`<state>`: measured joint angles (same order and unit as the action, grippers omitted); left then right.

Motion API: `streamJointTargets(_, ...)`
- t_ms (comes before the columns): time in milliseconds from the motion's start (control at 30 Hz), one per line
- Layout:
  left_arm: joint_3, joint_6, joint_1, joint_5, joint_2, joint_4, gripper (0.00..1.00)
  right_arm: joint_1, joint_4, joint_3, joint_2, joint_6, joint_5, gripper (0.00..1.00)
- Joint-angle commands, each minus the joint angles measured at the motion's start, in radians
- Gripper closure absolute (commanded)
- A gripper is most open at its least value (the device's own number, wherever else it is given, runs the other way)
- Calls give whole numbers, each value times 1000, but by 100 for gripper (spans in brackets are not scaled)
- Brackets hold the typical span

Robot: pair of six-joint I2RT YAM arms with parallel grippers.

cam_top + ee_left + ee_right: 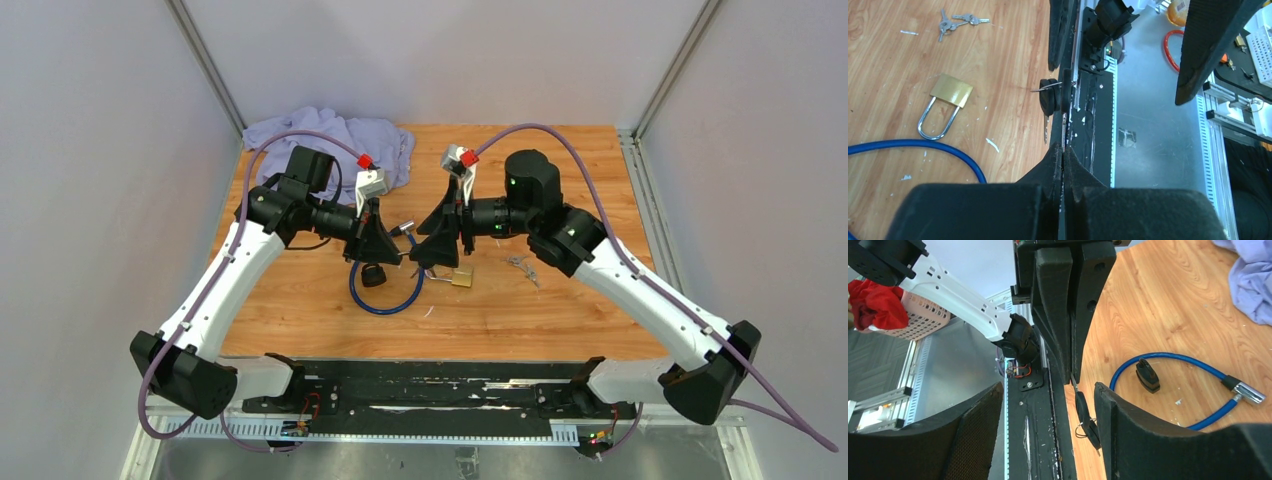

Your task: Unlock with the key

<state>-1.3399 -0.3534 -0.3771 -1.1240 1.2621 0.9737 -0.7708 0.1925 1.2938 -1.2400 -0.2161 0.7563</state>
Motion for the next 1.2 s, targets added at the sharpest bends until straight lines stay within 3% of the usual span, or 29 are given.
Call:
streamJointTargets(0,-16,32,-4,17,-17,-15,100,12,59,51,-52,38,88,34)
streamJointTargets(233,-36,52,-4,1,-13,-13,100,10,92,41,-78,76,134,42)
streamJointTargets(467,-42,59,-5,-21,-12,-4,100,13,86,28,-81,91,168,82)
streamJointTargets(533,-46,54,-4,-30,-10,3,100,18,86,20,-75,94,162,80)
streamJointTargets(600,-46,49,-4,-39,-12,11,100,28,85,8,-68,95,154,66)
streamJointTargets(633,-45,47,-5,-43,-13,12,100,30,84,5,-67,95,151,64)
streamJointTargets(733,-43,45,-4,-49,-14,14,100,37,83,4,-67,93,156,66)
streamJointTargets(1100,-50,53,-4,-93,-9,20,100,59,87,-9,-69,130,152,51)
streamJointTargets(1167,-49,53,-4,-94,-10,20,100,59,84,-5,-72,134,153,56)
